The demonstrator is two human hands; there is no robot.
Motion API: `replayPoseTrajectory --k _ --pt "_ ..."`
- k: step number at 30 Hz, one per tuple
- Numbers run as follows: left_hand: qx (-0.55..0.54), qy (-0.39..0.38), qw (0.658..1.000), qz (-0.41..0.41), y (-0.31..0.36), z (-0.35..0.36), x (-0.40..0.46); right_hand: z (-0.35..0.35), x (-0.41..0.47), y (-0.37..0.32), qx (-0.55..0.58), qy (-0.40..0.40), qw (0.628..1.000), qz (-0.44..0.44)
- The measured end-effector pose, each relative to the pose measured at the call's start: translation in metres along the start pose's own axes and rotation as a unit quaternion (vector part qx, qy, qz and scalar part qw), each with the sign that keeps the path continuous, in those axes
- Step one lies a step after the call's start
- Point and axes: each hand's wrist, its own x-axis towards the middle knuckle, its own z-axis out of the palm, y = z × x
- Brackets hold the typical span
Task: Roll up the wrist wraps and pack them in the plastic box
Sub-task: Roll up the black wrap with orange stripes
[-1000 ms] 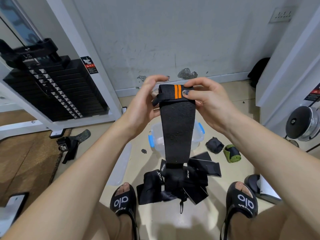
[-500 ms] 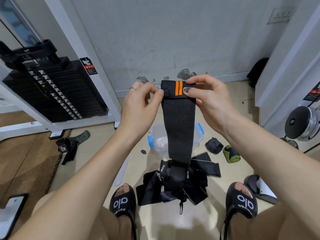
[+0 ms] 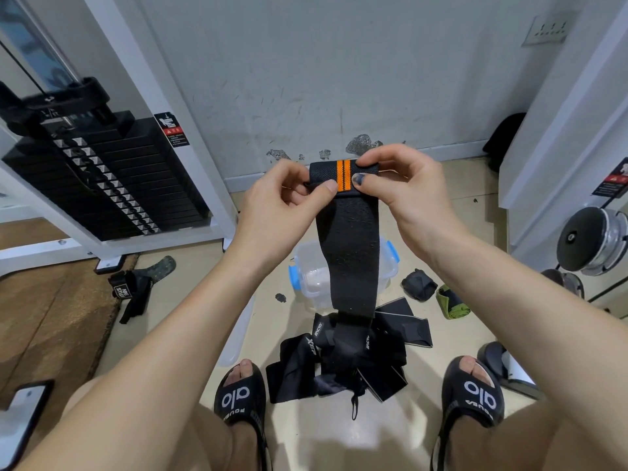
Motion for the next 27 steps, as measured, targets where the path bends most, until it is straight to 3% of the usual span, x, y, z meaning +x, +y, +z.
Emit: replayPoseTrajectory --k 6,13,19,24,27 --pt "0.004 0.007 1.000 -0.014 -0.004 0.001 0.005 0.007 -0.004 0.003 -0.058 0.005 0.998 -0.037" --pt "0.053 0.075 0.994 0.057 0.000 0.002 -0.002 0.016 -0.010 0.008 -0.119 0.052 0.987 -0.096" --pt "0.044 0.064 0.992 0.097 0.004 0.001 -0.005 0.014 -0.010 0.003 -0.057 0.034 0.996 -0.062" --pt "-0.151 -0.005 0.987 -0.061 0.003 -0.003 0.001 0.009 -0.007 -0.001 -0.027 0.013 0.999 -0.042" --pt "-0.194 -0.032 0.974 -0.108 -0.005 -0.003 0.005 0.008 -0.006 0.001 -0.004 0.009 1.000 -0.015"
